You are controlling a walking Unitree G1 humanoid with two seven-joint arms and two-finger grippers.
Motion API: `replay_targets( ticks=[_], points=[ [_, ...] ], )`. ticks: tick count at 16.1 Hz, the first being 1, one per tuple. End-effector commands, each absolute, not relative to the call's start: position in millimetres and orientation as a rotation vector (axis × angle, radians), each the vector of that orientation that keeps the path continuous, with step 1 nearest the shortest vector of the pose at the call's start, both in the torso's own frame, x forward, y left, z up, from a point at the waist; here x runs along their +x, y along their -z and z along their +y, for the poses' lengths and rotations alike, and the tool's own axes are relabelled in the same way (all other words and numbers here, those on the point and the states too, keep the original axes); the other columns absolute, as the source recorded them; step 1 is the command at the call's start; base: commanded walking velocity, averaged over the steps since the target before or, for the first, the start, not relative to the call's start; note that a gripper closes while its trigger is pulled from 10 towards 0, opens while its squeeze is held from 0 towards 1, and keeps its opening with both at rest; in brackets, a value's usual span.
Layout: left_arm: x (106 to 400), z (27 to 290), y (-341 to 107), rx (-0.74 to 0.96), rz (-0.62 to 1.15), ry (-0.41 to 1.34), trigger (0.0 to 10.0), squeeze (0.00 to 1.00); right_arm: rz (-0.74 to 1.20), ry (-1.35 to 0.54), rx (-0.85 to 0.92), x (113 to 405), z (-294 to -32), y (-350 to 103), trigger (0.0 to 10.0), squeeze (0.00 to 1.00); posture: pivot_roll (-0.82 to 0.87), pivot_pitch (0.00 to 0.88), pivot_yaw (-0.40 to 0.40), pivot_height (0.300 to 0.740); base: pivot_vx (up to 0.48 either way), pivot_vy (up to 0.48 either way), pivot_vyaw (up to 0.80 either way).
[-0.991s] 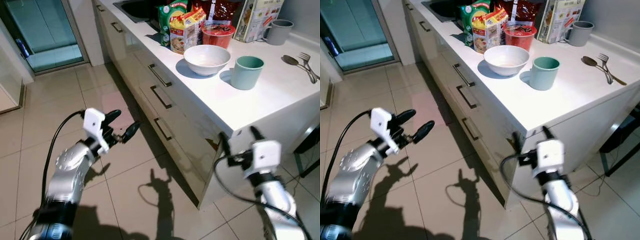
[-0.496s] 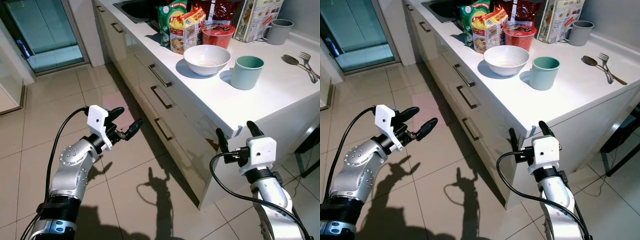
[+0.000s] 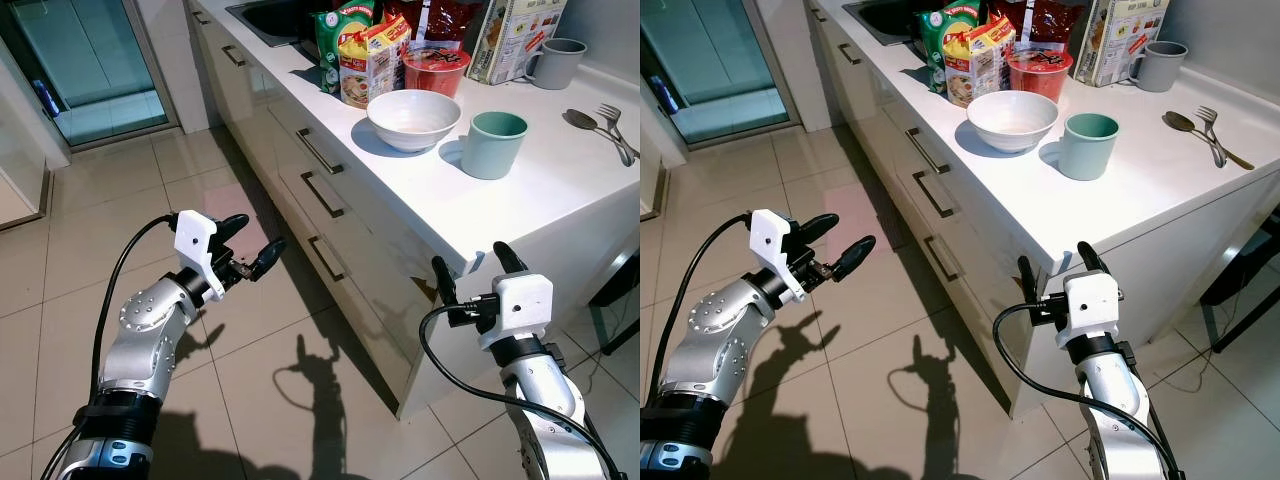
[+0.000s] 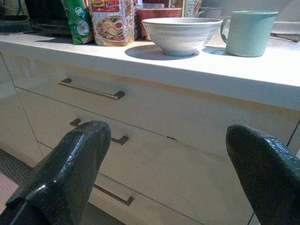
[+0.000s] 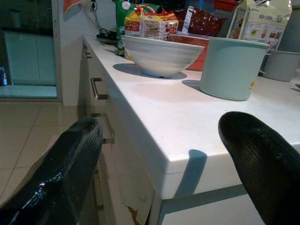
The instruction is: Setting the table
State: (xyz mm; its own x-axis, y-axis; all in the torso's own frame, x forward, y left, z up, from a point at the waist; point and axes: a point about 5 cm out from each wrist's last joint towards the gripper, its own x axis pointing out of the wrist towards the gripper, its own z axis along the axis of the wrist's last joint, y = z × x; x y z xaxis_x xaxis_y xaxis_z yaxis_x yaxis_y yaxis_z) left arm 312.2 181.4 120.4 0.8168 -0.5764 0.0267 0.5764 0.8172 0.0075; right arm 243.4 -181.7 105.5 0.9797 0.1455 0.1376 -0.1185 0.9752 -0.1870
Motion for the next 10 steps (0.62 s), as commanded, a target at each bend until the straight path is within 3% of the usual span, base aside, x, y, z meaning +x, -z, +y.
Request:
replay_targets(
  ticks=[1,5,7,10],
  points=[
    [312,184,-119,0.016,-0.019,0.608,10.0,0.00,-0.186,-0.138,-0.183,245,-180,-113,10.0,0.00,-0.06,0.000,0.099,0.740,0.000,0.000,0.00],
    [312,184,-119,0.016,-0.019,0.608,10.0,0.00,-0.186,-0.138,-0.183,245,-180,-113,10.0,0.00,-0.06,0.000,0.099,0.740,0.000,0.000,0.00],
    [326,173,-141,0.030,-0.061,0.601,10.0,0.00,-0.299,-0.129,-0.189,260,-176,-145,10.0,0.00,-0.05,0.000,0.089,0.740,0.000,0.000,0.00],
    [330,174,-143,-0.009,-0.056,0.576,10.0,0.00,-0.311,-0.130,-0.186,262,-176,-150,10.0,0.00,-0.06,0.000,0.084,0.740,0.000,0.000,0.00]
  ],
)
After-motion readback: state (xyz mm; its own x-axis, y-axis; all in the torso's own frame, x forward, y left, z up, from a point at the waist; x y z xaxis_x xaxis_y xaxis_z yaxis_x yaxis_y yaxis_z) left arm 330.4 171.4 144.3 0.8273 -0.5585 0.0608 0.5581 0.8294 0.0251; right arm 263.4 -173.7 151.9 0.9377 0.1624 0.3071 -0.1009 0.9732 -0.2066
